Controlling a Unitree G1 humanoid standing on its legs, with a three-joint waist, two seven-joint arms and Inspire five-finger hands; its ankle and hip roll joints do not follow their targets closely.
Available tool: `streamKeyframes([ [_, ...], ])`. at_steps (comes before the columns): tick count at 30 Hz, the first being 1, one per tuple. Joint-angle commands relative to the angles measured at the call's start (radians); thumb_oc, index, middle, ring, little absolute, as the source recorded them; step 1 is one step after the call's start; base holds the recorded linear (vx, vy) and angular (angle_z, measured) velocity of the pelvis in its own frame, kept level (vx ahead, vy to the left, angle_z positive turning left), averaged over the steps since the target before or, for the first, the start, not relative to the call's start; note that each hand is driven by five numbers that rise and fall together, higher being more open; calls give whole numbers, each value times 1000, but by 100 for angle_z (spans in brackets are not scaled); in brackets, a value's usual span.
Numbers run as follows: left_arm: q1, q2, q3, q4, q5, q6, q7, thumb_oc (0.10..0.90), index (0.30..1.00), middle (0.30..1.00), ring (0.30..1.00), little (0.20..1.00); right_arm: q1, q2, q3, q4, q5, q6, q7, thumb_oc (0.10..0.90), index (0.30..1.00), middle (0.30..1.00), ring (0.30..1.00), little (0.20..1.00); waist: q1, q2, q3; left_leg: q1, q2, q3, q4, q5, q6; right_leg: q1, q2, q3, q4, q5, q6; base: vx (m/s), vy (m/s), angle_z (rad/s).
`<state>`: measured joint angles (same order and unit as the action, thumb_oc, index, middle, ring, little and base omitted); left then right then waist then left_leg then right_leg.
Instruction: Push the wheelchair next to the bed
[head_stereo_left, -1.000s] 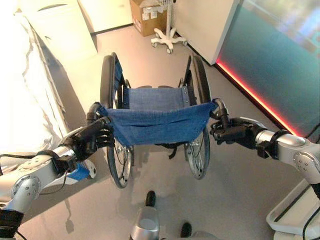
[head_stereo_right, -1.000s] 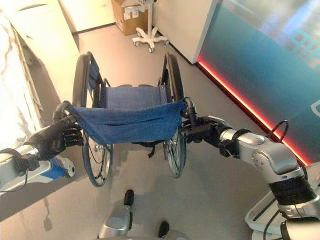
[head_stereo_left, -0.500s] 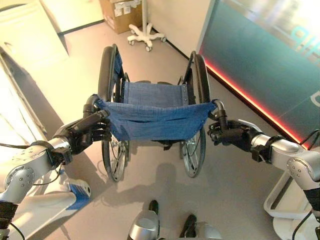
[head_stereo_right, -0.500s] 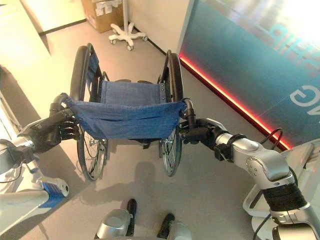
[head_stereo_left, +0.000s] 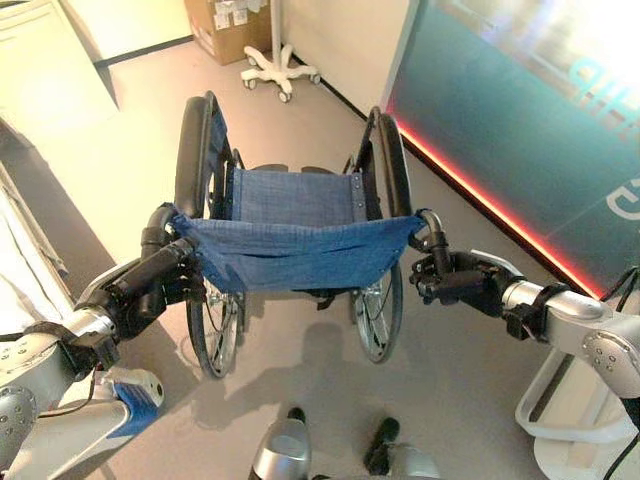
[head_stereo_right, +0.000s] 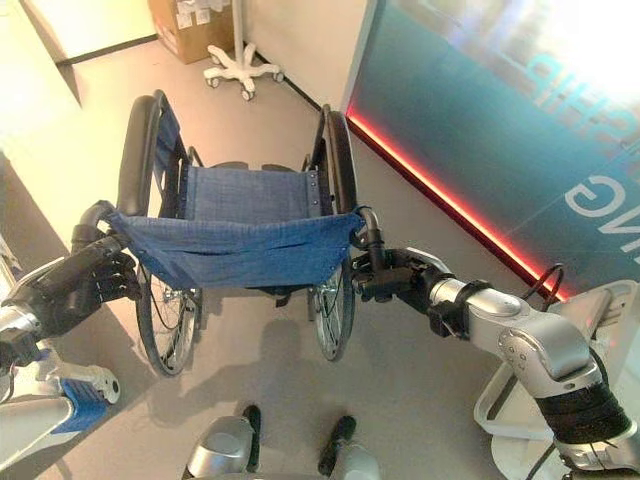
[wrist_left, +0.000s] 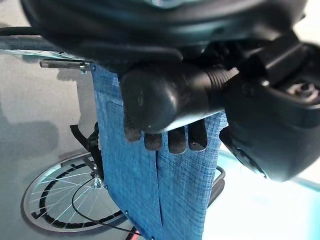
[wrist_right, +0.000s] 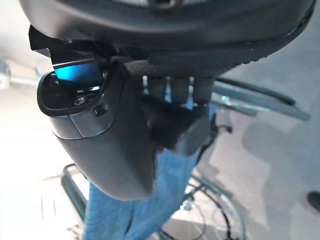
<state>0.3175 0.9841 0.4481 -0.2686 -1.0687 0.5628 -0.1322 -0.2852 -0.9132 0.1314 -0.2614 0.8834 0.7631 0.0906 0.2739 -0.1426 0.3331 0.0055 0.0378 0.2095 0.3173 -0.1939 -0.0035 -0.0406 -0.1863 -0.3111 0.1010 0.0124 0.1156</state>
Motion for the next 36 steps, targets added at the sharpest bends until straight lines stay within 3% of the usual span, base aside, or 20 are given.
streamKeyframes([
  [1, -116, -73, -30, -215, -99, -174, -136, 400, 300, 300, 300, 300, -167, -144, -9, -79, -39, -153, 2, 400, 300, 300, 300, 300, -69, 35, -151, -30, 118, -165, 213, 288, -135, 64, 27, -40, -47, 16, -10, 182, -165, -12],
  [3, -125, -98, -49, -209, -102, -178, -144, 400, 300, 300, 300, 300, -186, -142, 10, -55, -68, -150, 19, 400, 300, 300, 300, 300, -64, 34, -154, -67, 92, -176, 284, 308, -130, 83, 45, -45, -57, 8, -30, 234, -152, -2],
  [6, -138, -128, -63, -199, -103, -159, -151, 400, 300, 300, 300, 300, -229, -140, 38, -34, -77, -127, 28, 400, 300, 300, 300, 300, -36, 34, -150, -101, -3, -220, 269, 255, -93, 104, 69, -30, -53, -11, -35, 248, -76, -10],
  [7, -138, -131, -64, -195, -101, -155, -155, 400, 300, 300, 300, 300, -241, -138, 47, -29, -79, -121, 28, 400, 300, 300, 300, 300, -30, 37, -150, -96, -18, -220, 238, 248, -90, 107, 78, -28, -52, -15, -34, 294, -56, -35],
  [10, -135, -136, -76, -194, -92, -153, -161, 400, 300, 300, 300, 300, -293, -123, 87, 15, -97, -109, 31, 400, 300, 300, 300, 300, -4, 56, -157, -52, -43, -190, -28, 258, -88, 145, 130, -44, -62, -41, -32, 316, -50, -5],
  [12, -140, -131, -84, -190, -87, -159, -162, 400, 300, 300, 300, 300, -306, -112, 97, 32, -109, -107, 25, 400, 300, 300, 300, 300, 10, 62, -157, -67, -58, -159, -108, 270, -89, 168, 148, -56, -63, -54, -31, 327, -49, 30],
  [16, -177, -136, -134, -165, -64, -178, -177, 400, 300, 300, 300, 300, -301, -61, 104, 72, -173, -114, 21, 400, 300, 300, 300, 300, 31, 80, -158, -142, -80, 39, -272, 316, -88, 272, 208, -109, -61, -139, -46, 396, -56, 24],
  [18, -190, -138, -148, -162, -55, -186, -185, 400, 300, 300, 300, 300, -290, -52, 95, 78, -195, -116, 23, 400, 300, 300, 300, 300, 32, 76, -162, -153, -90, 87, -280, 306, -68, 289, 216, -128, -54, -149, -47, 399, -41, 15],
  [19, -200, -134, -149, -160, -47, -193, -184, 400, 300, 300, 300, 300, -285, -30, 94, 90, -215, -127, 28, 400, 300, 300, 300, 300, 37, 59, -170, -146, -117, 93, -267, 256, -24, 289, 216, -133, -6, -167, -41, 363, -29, -30],
  [20, -200, -133, -146, -161, -48, -192, -181, 400, 300, 300, 300, 300, -289, -20, 97, 96, -219, -129, 30, 400, 300, 300, 300, 300, 44, 52, -173, -145, -129, 81, -266, 248, -16, 291, 217, -131, 14, -163, -34, 498, -43, -36],
  [22, -206, -124, -130, -160, -56, -187, -154, 400, 300, 300, 300, 300, -293, 6, 102, 112, -247, -141, 52, 400, 300, 300, 300, 300, 57, 19, -178, -141, -166, 79, -239, 202, 34, 291, 204, -138, 119, -97, 17, 309, -15, -8],
  [23, -208, -123, -127, -160, -55, -185, -151, 400, 300, 300, 300, 300, -293, 7, 101, 113, -252, -143, 58, 400, 300, 300, 300, 300, 60, 16, -178, -146, -162, 97, -237, 216, 49, 282, 210, -147, 140, -54, 23, 296, 10, 16],
  [24, -210, -110, -120, -154, -49, -187, -149, 400, 300, 300, 300, 300, -286, 2, 92, 123, -251, -162, 74, 400, 300, 300, 300, 300, 68, -3, -178, -121, -184, 62, -261, 207, 73, 243, 218, -128, 308, 87, 108, 235, -11, 13],
  [25, -211, -106, -116, -153, -48, -186, -151, 400, 300, 300, 300, 300, -287, 1, 89, 125, -248, -165, 75, 400, 300, 300, 300, 300, 70, -6, -177, -117, -185, 55, -263, 206, 75, 232, 219, -126, 339, 102, 121, 369, -73, 32],
  [26, -213, -93, -105, -142, -43, -187, -157, 400, 300, 300, 300, 300, -292, -3, 85, 133, -244, -187, 82, 400, 300, 300, 300, 300, 79, -11, -174, -115, -179, 25, -257, 204, 75, 197, 238, -107, 427, 172, 146, 188, -100, 32],
  [28, -214, -89, -100, -134, -39, -191, -156, 400, 300, 300, 300, 300, -296, -2, 87, 140, -237, -206, 86, 400, 300, 300, 300, 300, 82, -16, -173, -117, -178, -1, -245, 203, 72, 167, 240, -76, 457, 199, 146, 181, -140, 20],
  [29, -213, -87, -97, -130, -36, -195, -155, 400, 300, 300, 300, 300, -299, 3, 89, 143, -236, -212, 86, 400, 300, 300, 300, 300, 80, -21, -169, -115, -183, -14, -240, 199, 69, 159, 231, -63, 458, 193, 146, 236, -155, 12],
  [30, -210, -75, -87, -124, -48, -199, -156, 400, 300, 300, 300, 300, -296, 1, 84, 141, -237, -219, 91, 400, 300, 300, 300, 300, 73, -15, -174, -120, -181, -38, -220, 197, 63, 156, 180, -45, 410, 138, 146, 272, -167, 13],
  [33, -210, -28, -70, -128, -102, -201, -134, 400, 300, 300, 300, 300, -280, -21, 67, 123, -246, -218, 95, 400, 300, 300, 300, 300, 64, 20, -177, -124, -150, -102, -176, 195, 33, 158, 66, -66, 268, 9, 88, 230, -213, 13],
  [36, -217, 12, -65, -151, -150, -212, -111, 400, 300, 300, 300, 300, -274, -52, 45, 130, -231, -228, 93, 400, 300, 300, 300, 300, 55, 51, -168, -69, -103, -205, -174, 171, -5, 113, -52, -41, 96, 40, 68, 212, -336, 27],
])
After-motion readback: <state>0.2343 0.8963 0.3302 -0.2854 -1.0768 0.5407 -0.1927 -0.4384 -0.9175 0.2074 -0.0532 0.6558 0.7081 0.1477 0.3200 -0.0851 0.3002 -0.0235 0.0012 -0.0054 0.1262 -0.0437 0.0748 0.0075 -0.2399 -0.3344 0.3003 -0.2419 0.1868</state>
